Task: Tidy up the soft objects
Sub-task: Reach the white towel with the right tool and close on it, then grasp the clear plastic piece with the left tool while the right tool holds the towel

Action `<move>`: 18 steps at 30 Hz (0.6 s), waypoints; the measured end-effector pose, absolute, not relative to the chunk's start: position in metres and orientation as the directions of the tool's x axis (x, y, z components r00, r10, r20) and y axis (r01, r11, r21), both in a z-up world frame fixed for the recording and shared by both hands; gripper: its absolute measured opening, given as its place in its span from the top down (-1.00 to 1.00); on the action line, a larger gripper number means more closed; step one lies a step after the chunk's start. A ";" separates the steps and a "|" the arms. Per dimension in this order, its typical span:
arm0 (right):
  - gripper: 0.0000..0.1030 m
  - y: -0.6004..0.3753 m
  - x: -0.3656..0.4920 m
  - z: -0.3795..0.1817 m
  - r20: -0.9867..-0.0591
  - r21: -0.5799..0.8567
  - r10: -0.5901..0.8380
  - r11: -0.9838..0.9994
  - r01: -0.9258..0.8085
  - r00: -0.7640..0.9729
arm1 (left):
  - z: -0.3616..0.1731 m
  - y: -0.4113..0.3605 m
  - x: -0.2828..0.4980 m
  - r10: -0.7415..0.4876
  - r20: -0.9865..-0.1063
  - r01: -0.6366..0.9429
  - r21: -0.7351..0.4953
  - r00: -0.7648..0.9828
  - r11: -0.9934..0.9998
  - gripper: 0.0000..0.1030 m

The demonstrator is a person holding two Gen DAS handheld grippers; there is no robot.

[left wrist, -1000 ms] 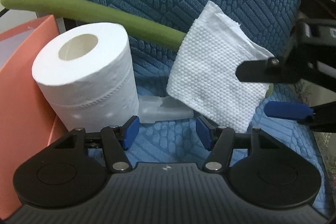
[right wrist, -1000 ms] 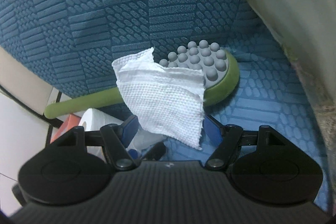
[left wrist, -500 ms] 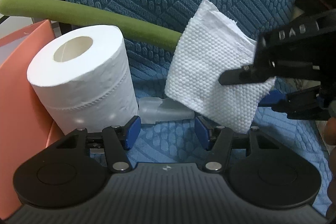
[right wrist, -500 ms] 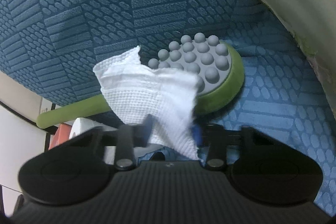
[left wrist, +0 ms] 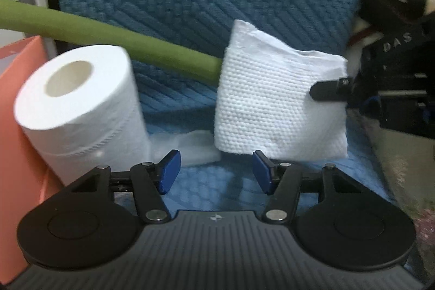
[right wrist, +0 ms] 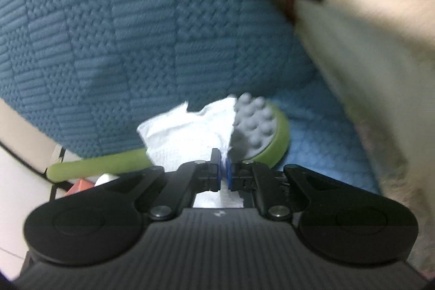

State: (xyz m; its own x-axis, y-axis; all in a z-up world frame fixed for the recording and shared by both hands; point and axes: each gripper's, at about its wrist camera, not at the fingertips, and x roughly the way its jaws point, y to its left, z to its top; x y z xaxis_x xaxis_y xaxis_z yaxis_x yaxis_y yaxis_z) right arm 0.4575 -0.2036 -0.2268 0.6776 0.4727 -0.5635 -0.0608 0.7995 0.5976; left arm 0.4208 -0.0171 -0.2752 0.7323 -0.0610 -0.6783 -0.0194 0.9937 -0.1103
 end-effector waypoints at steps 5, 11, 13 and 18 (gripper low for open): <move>0.86 -0.213 0.453 -0.222 -0.608 0.519 0.379 0.855 -0.012 0.698 | -0.273 -0.031 0.418 -0.021 -0.661 -0.002 -0.033 0.750 0.999 -0.23; 0.86 -0.218 0.442 -0.220 -0.619 0.495 0.360 0.869 -0.010 0.698 | -0.278 -0.037 0.423 0.100 -0.661 -0.013 0.136 0.744 0.991 -0.26; 0.86 -0.219 0.438 -0.217 -0.615 0.497 0.363 0.868 -0.014 0.700 | -0.281 -0.042 0.422 0.117 -0.659 0.014 0.190 0.743 0.982 -0.26; 0.86 -0.228 0.432 -0.217 -0.612 0.509 0.367 0.861 -0.006 0.701 | -0.287 -0.061 0.431 0.183 -0.623 0.069 0.358 0.760 0.931 -0.25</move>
